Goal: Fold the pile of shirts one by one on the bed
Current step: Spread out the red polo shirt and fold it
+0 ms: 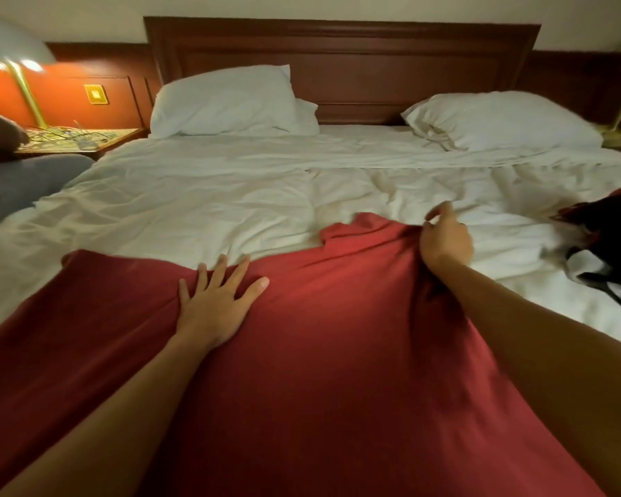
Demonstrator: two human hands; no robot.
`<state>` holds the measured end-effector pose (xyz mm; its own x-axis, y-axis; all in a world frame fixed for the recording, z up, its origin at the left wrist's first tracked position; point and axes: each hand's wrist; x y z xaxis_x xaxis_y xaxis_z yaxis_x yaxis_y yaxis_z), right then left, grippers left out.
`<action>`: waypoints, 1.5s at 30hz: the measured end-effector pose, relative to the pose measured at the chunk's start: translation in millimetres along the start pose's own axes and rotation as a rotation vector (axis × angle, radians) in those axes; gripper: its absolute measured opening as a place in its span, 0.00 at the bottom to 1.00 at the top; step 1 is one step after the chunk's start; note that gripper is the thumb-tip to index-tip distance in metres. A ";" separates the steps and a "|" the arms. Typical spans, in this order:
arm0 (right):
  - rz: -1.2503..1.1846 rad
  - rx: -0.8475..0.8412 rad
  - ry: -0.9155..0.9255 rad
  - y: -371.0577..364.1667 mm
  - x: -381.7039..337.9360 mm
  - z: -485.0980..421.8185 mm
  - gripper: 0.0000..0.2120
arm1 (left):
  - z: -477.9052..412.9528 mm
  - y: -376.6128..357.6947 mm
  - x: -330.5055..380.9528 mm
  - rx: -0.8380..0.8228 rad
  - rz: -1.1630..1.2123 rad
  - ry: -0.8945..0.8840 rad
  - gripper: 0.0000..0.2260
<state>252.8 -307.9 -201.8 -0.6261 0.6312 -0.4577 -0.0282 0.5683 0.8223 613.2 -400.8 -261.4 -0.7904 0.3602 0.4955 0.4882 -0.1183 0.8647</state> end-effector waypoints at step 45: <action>0.279 -0.266 0.520 -45.6 -149.3 61.9 0.28 | -54.4 173.7 -146.6 -0.041 -0.160 -0.087 0.38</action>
<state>395.8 -395.4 -191.9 -0.9315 0.3608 -0.0457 0.0403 0.2274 0.9730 793.7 -524.5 -179.4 -0.8209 0.4559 0.3439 0.3420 -0.0899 0.9354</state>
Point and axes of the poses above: each hand's wrist, its own z-axis away from the middle knuckle, its own y-axis out of the back of the hand, x = y × z, and after that the axes turned 14 degrees about z, right-handed
